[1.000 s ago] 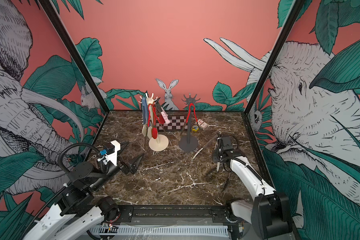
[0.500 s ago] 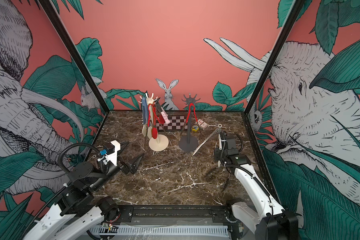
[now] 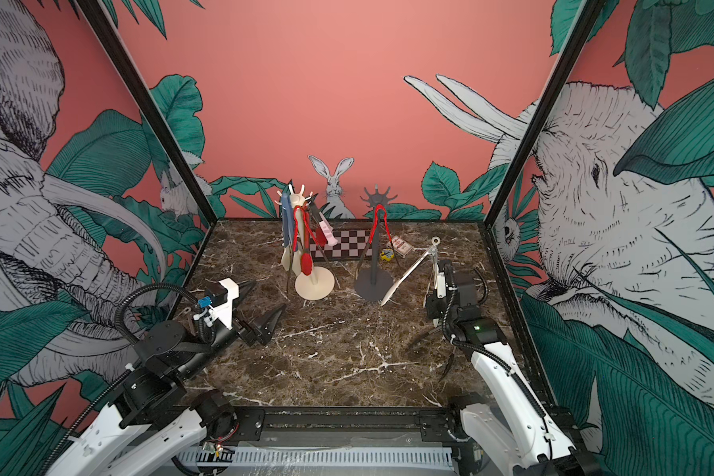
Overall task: Hang food tongs on kitchen utensil racks
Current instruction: Pick up the food tongs from the center of the board.
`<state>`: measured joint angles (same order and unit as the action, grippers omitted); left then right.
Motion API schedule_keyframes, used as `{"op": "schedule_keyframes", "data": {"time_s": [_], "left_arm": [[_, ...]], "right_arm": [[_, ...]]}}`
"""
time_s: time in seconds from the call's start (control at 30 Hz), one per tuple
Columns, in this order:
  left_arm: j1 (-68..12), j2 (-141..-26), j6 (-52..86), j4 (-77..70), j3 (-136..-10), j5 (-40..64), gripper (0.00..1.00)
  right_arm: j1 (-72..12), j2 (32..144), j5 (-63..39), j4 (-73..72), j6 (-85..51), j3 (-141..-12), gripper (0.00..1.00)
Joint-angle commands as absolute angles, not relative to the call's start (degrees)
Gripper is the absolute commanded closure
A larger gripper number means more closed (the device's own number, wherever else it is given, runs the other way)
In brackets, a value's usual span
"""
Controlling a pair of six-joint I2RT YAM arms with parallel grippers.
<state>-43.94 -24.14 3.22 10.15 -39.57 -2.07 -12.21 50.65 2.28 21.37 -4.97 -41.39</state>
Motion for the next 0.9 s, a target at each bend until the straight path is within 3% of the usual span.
{"op": "schedule_keyframes", "data": {"time_s": [0.0, 0.87], "left_arm": [[-44.0, -24.1, 3.4, 8.8, -39.0, -1.2, 0.00], [-44.0, -24.7, 3.4, 7.7, -39.0, -1.0, 0.00]], "right_arm": [[-12.0, 49.2, 1.1, 16.5, -3.2, -41.0, 1.00], [-12.0, 43.8, -8.7, 8.1, 2.6, -37.7, 1.00]]}}
